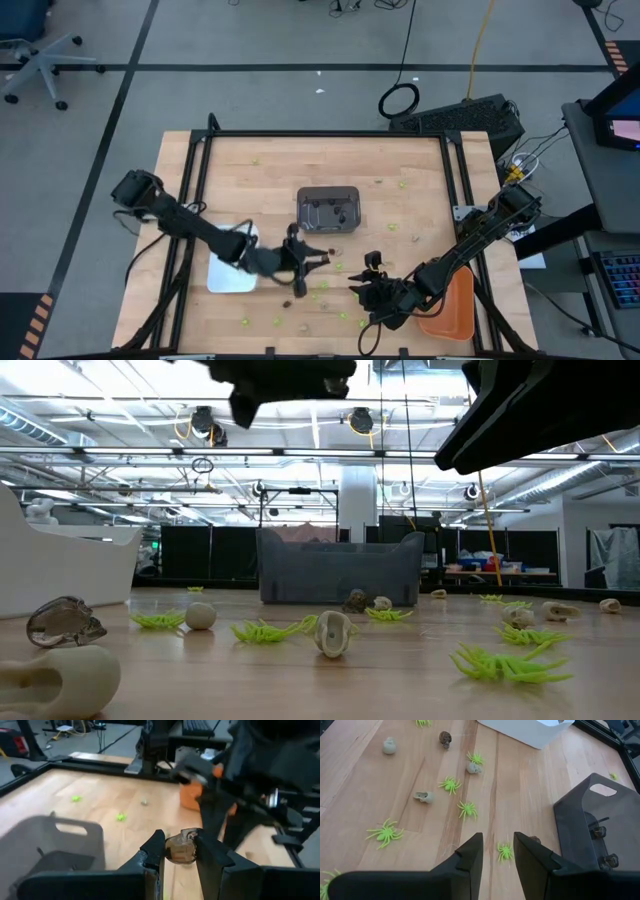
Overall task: Sort Halloween decoration
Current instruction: Put the black skull toy into the black bin
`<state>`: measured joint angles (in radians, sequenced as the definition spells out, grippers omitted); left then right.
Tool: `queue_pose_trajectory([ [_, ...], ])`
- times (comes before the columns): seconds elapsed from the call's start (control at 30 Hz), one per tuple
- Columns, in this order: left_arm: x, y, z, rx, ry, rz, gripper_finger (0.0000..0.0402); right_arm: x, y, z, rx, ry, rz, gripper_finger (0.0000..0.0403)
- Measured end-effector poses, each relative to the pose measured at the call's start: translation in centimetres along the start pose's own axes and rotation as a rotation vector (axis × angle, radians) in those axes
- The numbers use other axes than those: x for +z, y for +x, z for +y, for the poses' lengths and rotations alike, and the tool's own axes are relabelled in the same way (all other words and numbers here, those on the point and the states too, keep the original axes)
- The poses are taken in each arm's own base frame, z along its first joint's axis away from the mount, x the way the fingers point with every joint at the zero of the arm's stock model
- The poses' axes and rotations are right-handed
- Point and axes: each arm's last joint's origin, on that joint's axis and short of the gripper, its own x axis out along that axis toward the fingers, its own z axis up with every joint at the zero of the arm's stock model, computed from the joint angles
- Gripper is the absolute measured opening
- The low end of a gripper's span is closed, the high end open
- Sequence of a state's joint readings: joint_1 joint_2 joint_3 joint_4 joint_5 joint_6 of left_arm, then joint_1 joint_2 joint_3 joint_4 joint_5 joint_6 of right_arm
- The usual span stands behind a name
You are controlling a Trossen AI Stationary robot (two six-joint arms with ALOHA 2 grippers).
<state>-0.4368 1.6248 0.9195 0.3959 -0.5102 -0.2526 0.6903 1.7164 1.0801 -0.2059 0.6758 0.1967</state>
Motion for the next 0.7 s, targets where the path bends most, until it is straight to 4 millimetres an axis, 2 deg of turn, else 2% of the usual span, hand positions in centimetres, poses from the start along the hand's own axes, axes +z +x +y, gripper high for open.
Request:
queue_pose_trajectory([
  [0.13, 1.7, 0.1, 3.4, 0.015, -0.011, 0.045, 0.007, 0.0, 0.0, -0.1, -0.002, 0.0, 0.001, 0.0094],
  [0.4, 2.2, 2.0, 11.0, 0.089, -0.09, 0.159, 0.007, 0.0, 0.0, -0.1, -0.002, -0.003, 0.002, 0.0094],
  [0.5, 1.5, 2.3, 12.4, 0.12, -0.108, 0.213, 0.007, 0.0, 0.1, -0.1, -0.003, -0.007, 0.004, 0.0094],
  [0.7, 0.4, 3.5, 12.7, 0.134, -0.107, 0.236, 0.007, -0.1, 0.3, -0.2, -0.008, -0.005, 0.012, 0.0094],
])
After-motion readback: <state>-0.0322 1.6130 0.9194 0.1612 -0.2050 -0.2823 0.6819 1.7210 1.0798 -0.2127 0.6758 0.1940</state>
